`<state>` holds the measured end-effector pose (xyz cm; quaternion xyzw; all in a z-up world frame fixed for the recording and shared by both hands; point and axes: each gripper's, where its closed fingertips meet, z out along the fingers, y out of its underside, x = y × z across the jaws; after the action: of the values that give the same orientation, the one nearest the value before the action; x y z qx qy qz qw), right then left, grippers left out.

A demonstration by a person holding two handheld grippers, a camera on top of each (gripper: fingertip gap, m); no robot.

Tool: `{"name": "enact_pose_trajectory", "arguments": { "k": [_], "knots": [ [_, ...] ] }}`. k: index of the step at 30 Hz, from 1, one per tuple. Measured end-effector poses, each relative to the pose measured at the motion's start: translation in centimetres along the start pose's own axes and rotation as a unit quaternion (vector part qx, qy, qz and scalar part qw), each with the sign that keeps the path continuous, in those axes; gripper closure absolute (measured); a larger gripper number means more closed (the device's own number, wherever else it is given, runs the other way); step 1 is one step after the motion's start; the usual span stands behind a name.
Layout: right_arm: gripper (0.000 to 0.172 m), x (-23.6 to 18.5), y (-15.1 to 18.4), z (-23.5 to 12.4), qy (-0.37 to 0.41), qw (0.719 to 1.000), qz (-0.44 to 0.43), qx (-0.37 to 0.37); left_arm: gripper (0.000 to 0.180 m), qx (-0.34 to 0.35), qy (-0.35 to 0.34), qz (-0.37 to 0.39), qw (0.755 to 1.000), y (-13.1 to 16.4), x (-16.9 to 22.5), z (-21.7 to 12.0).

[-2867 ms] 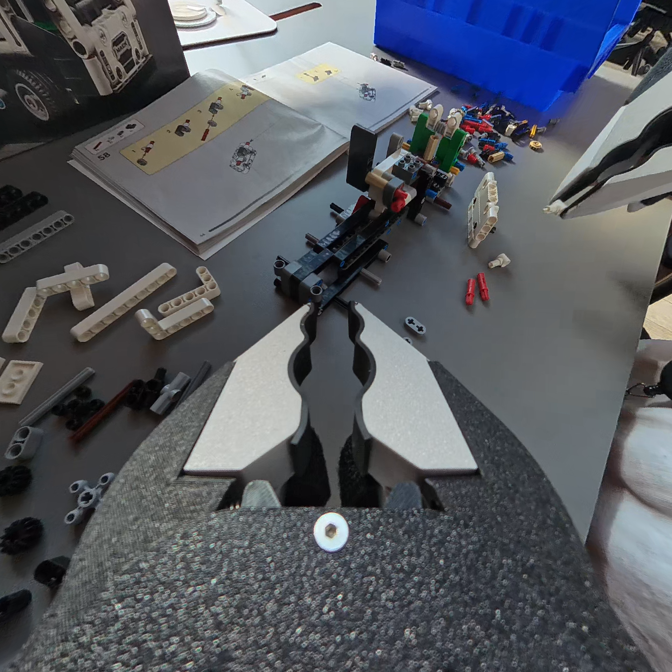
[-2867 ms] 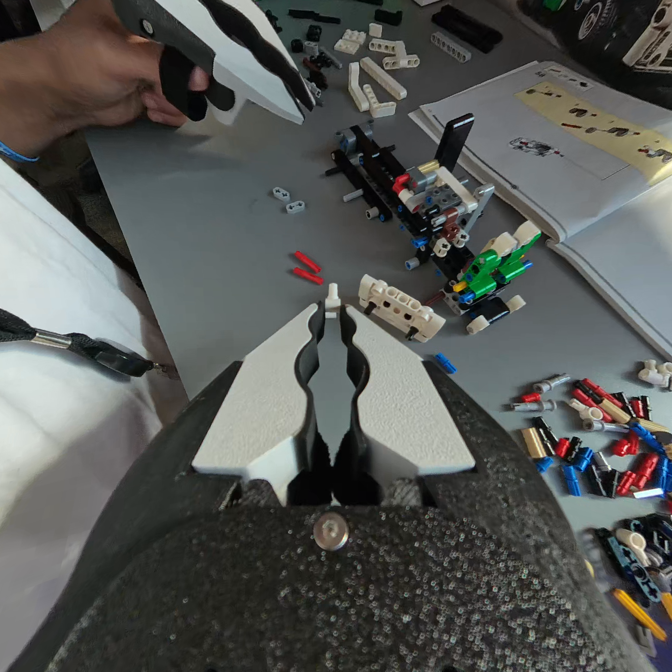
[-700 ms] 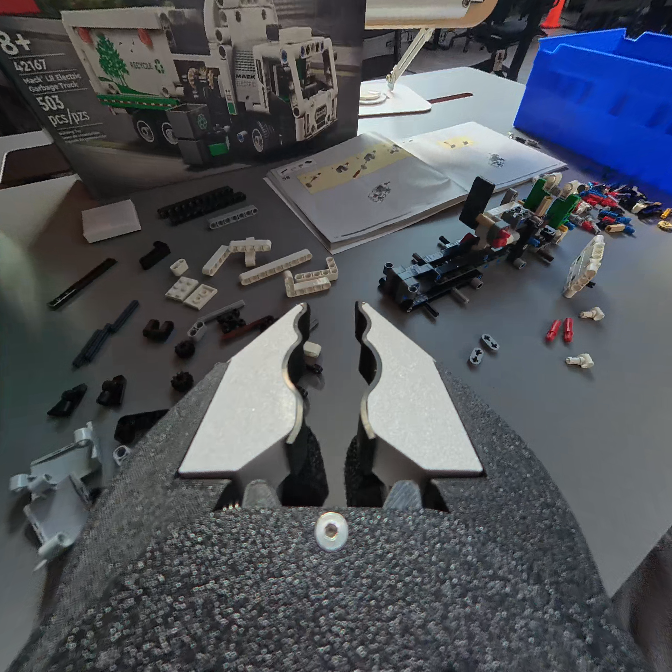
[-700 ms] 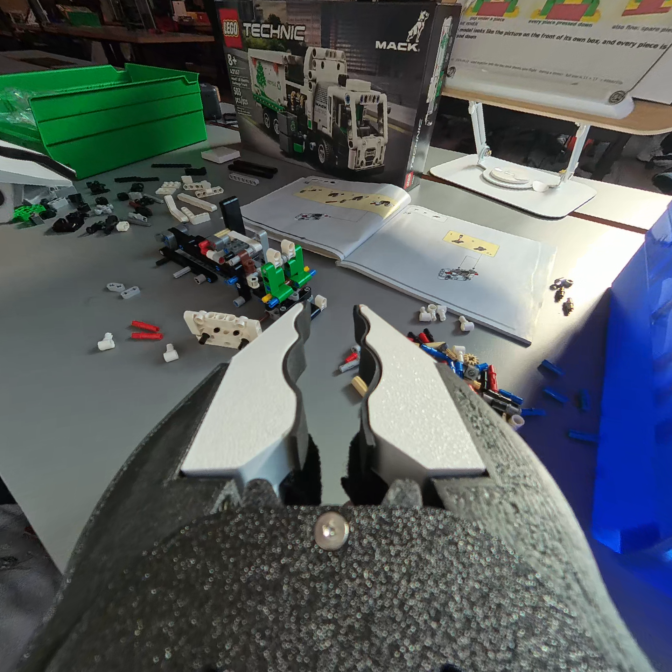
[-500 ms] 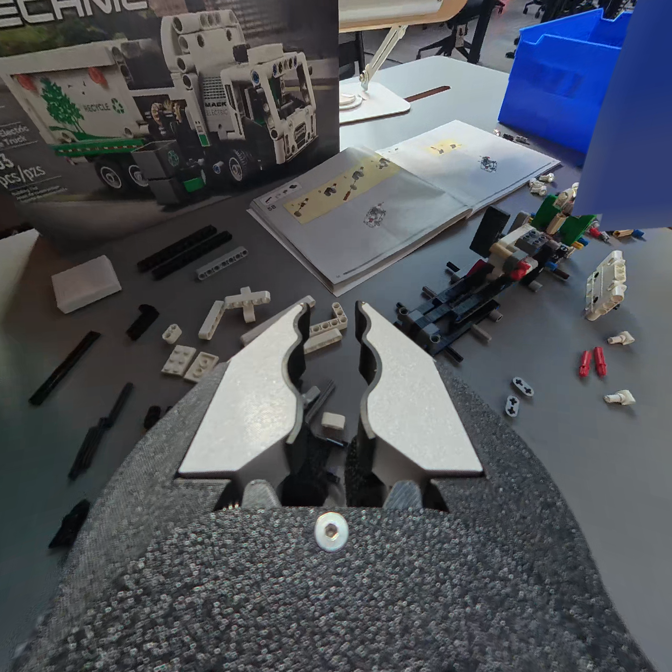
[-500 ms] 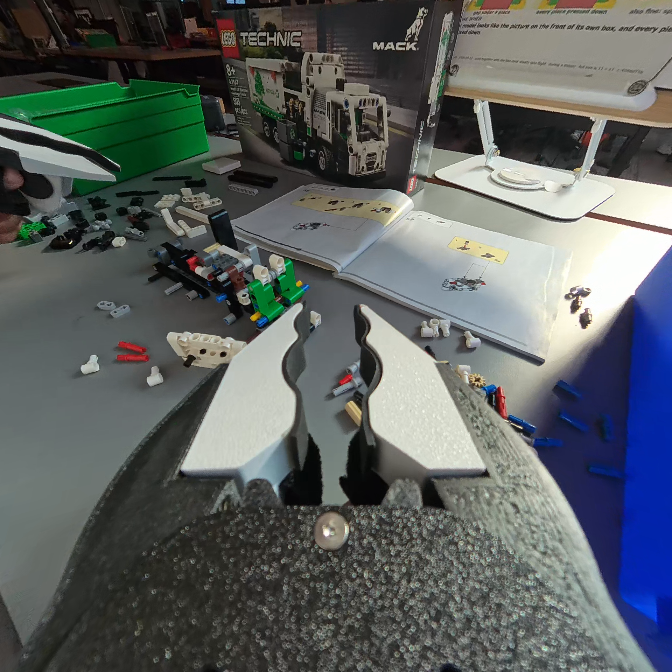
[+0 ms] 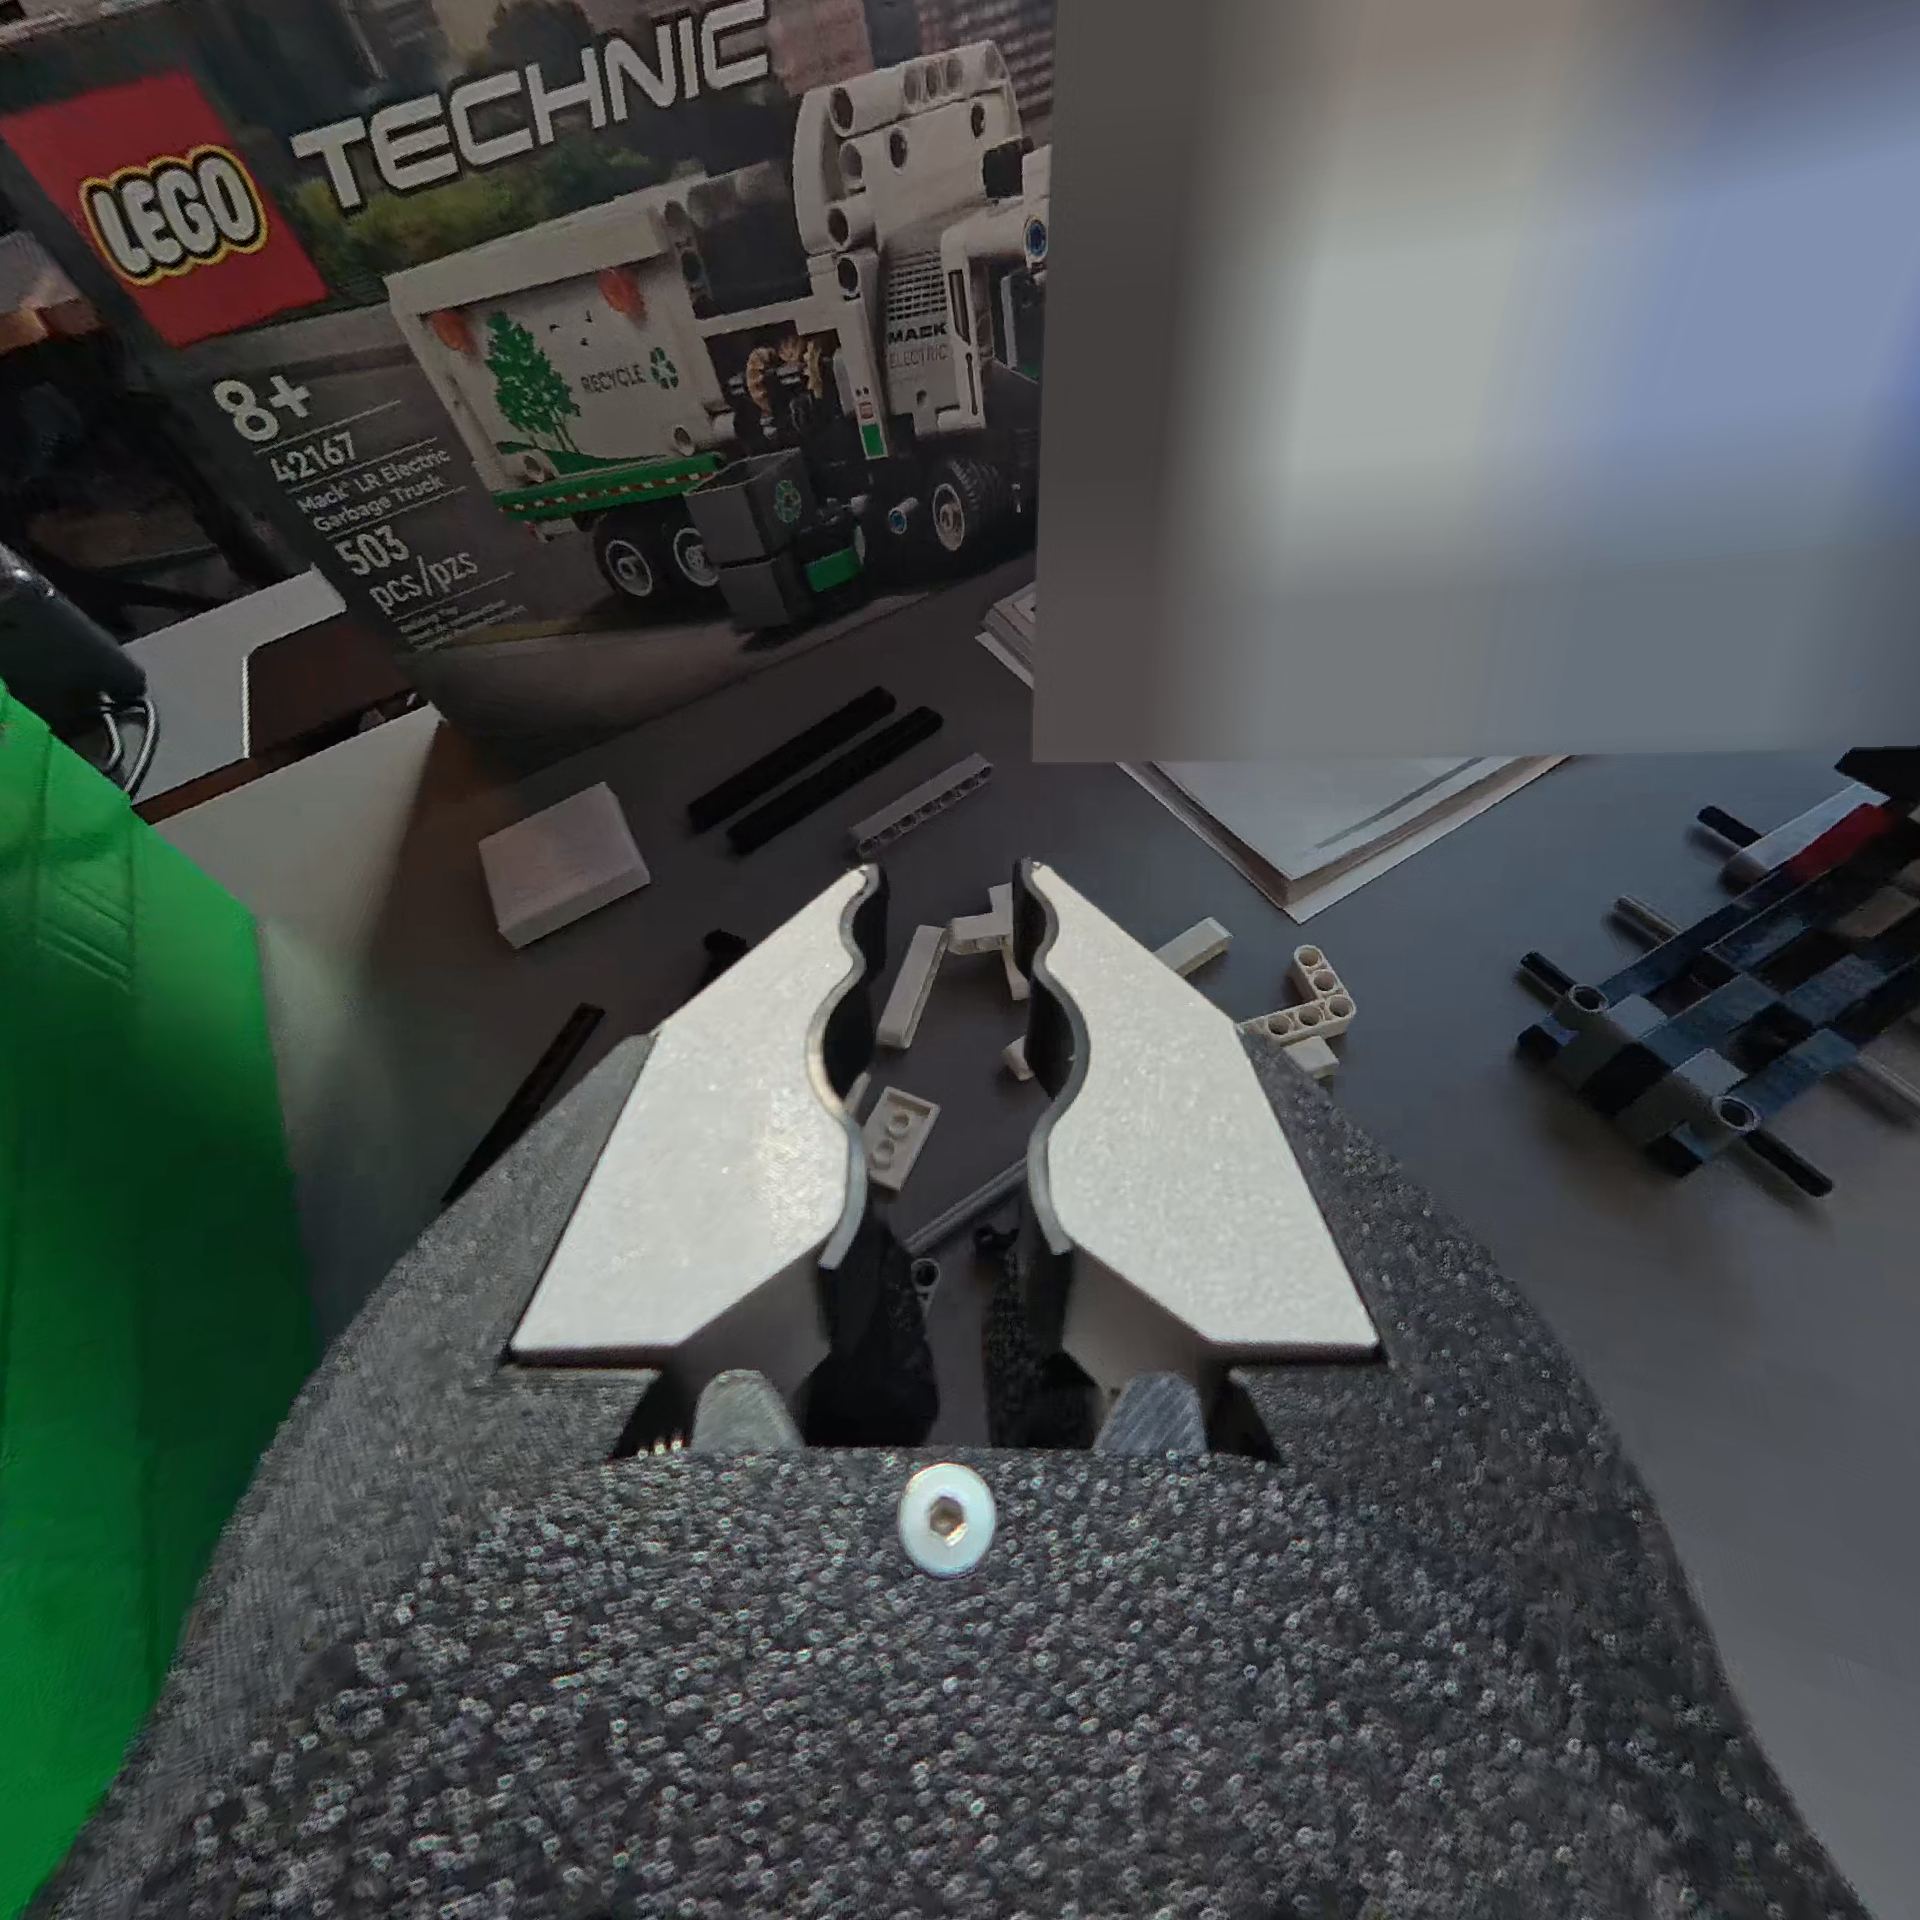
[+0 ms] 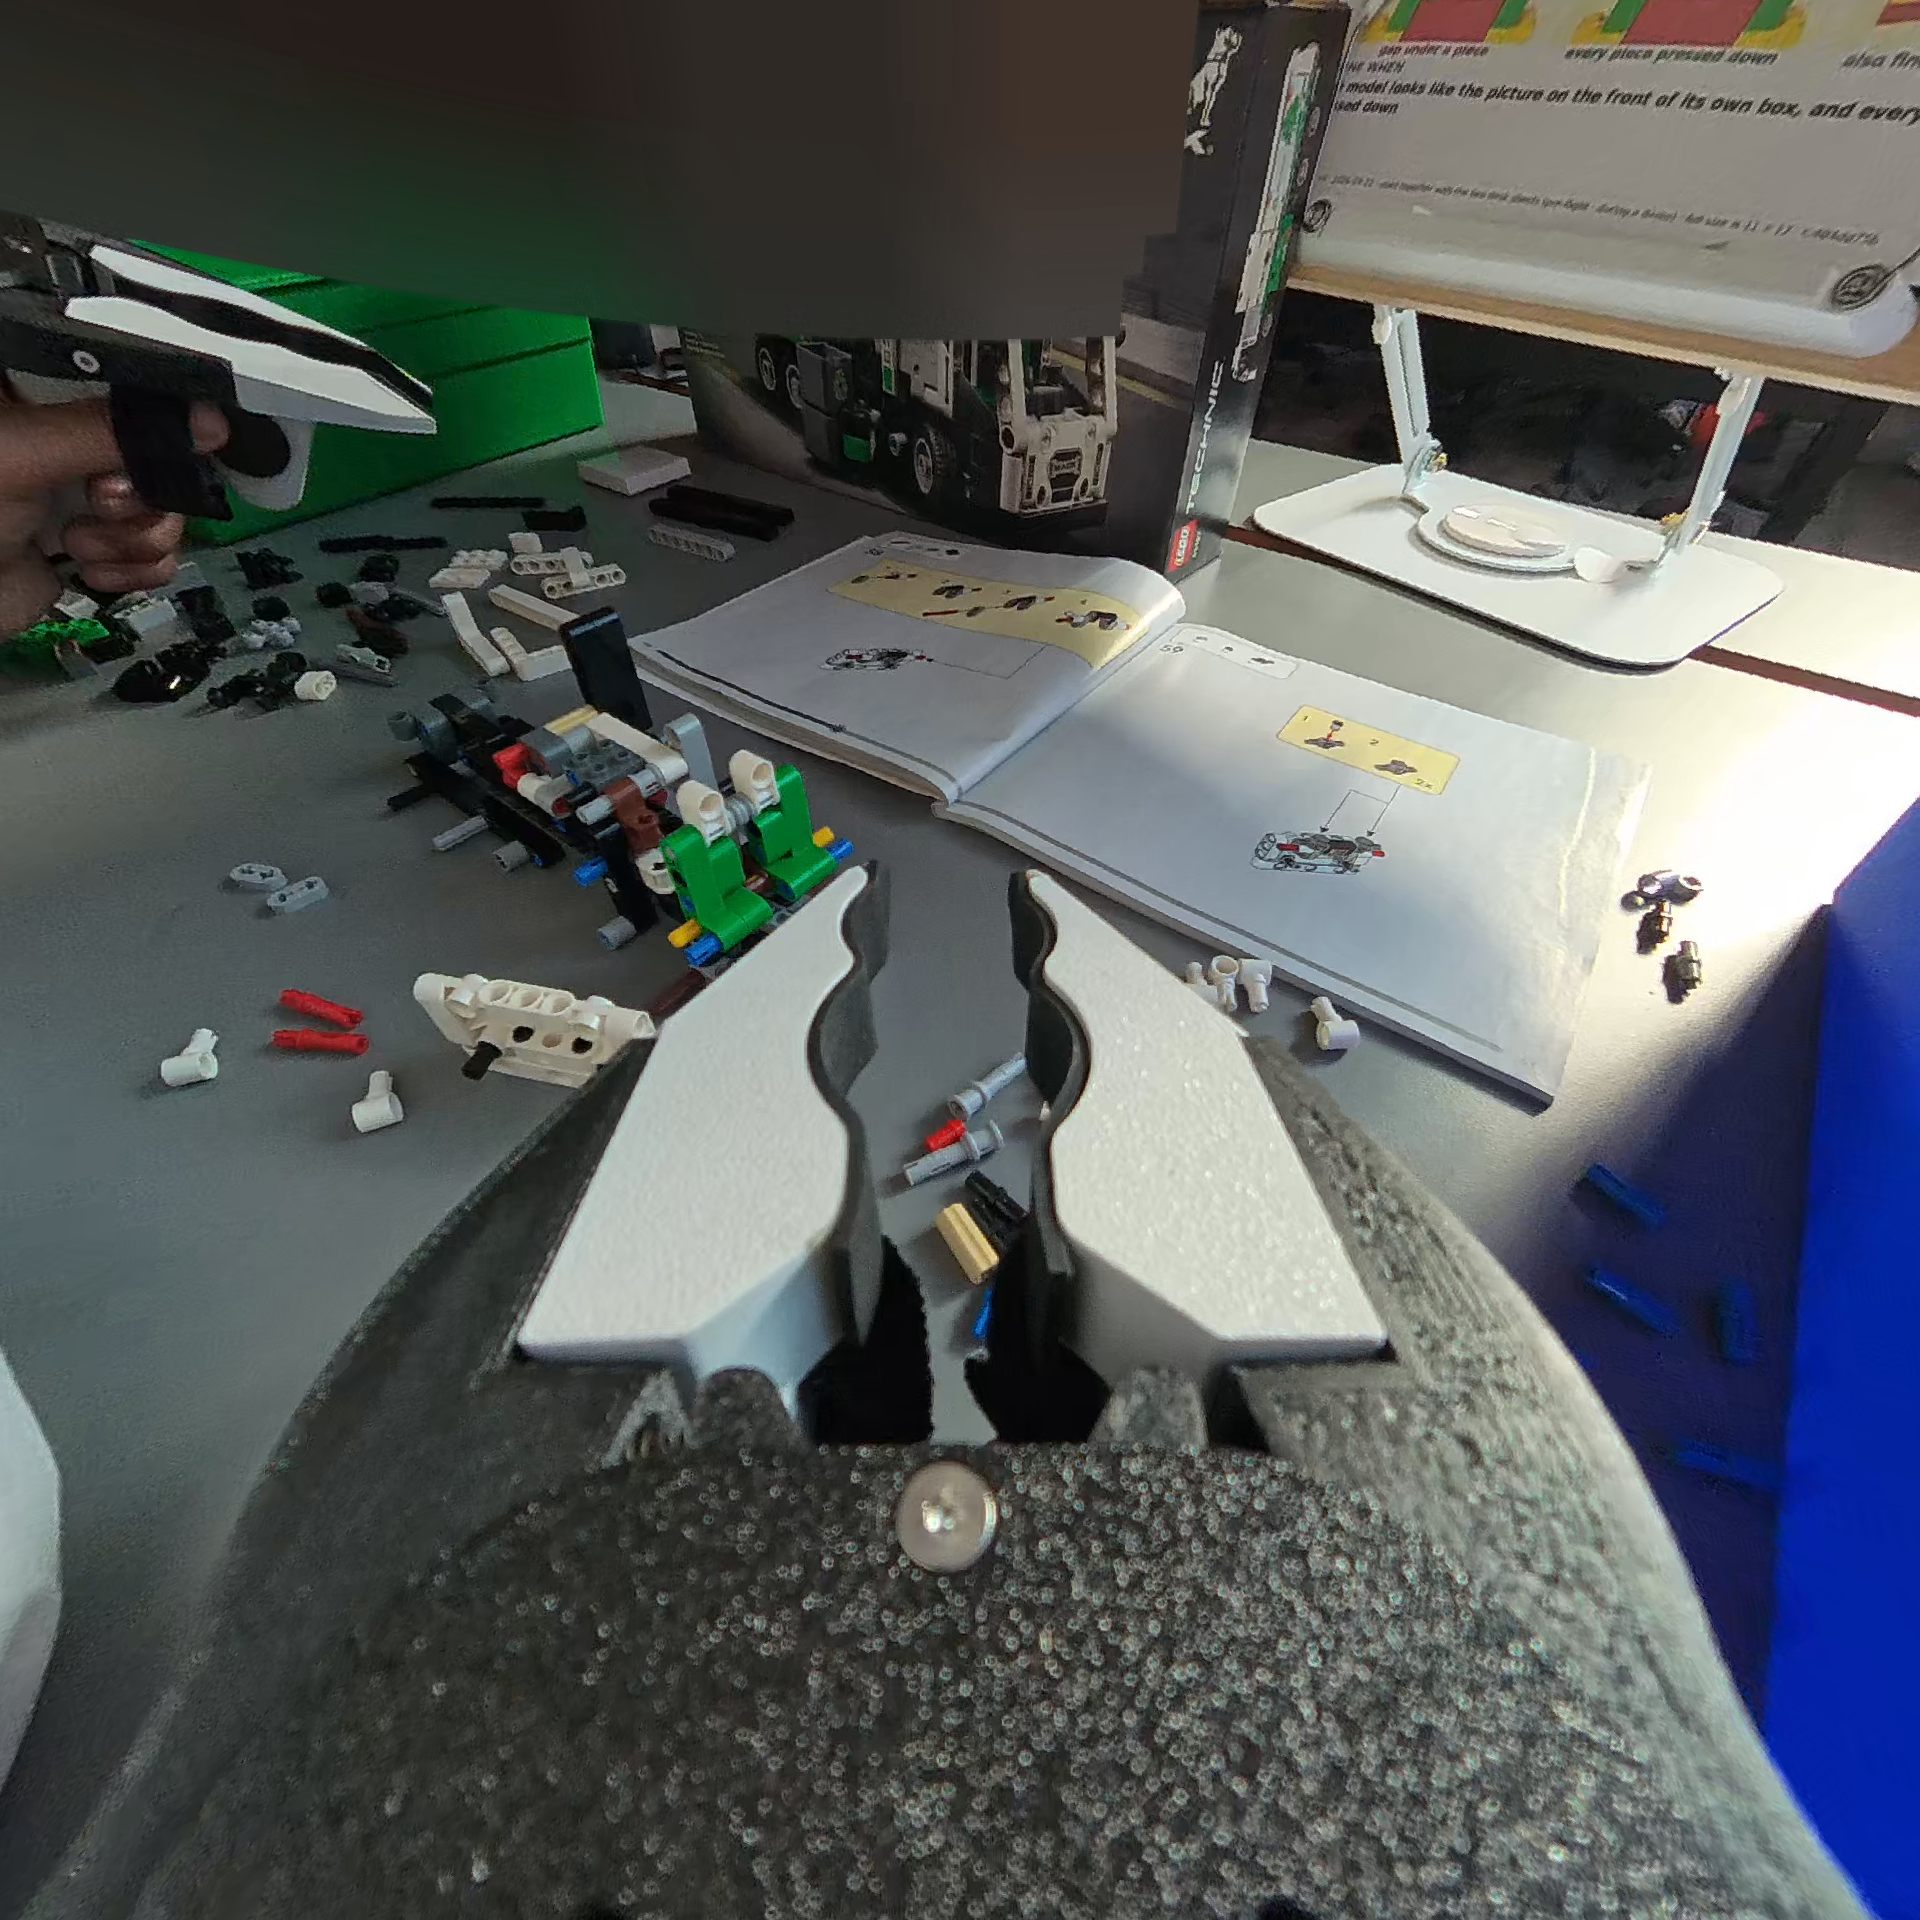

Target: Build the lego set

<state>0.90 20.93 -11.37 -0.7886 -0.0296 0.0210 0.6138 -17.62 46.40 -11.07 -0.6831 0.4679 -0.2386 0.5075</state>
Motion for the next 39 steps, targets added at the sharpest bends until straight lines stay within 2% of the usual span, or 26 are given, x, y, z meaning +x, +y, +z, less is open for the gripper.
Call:
{"name": "enact_pose_trajectory", "arguments": {
  "k": [3,6,13,22,33,39],
  "knots": [
    [0.150,0.4,-0.4,-0.3,-0.013,0.999,0.035,0.018,0.160,-0.039,-0.076,0.047,0.995,1.2,-1.8,0.2],
    [0.150,0.9,-0.6,-0.5,-0.012,0.998,0.053,0.025,0.162,-0.048,-0.083,0.072,0.993,1.5,-1.4,0.5],
    [0.150,0.4,0.0,0.1,-0.014,0.999,0.037,0.000,0.163,-0.053,-0.045,0.029,0.997,1.9,-0.7,1.3],
    [0.150,1.2,-0.3,0.0,-0.017,0.996,0.081,0.014,0.163,-0.064,-0.056,0.033,0.996,2.5,-1.1,1.6],
    [0.150,1.3,-0.3,0.4,-0.022,0.996,0.082,0.011,0.165,-0.048,-0.070,0.025,0.996,1.9,-1.9,1.0],
    [0.150,1.1,-0.4,0.4,-0.026,0.996,0.081,0.013,0.169,-0.017,-0.197,0.042,0.979,0.6,-6.4,-1.9]
  ]
}}
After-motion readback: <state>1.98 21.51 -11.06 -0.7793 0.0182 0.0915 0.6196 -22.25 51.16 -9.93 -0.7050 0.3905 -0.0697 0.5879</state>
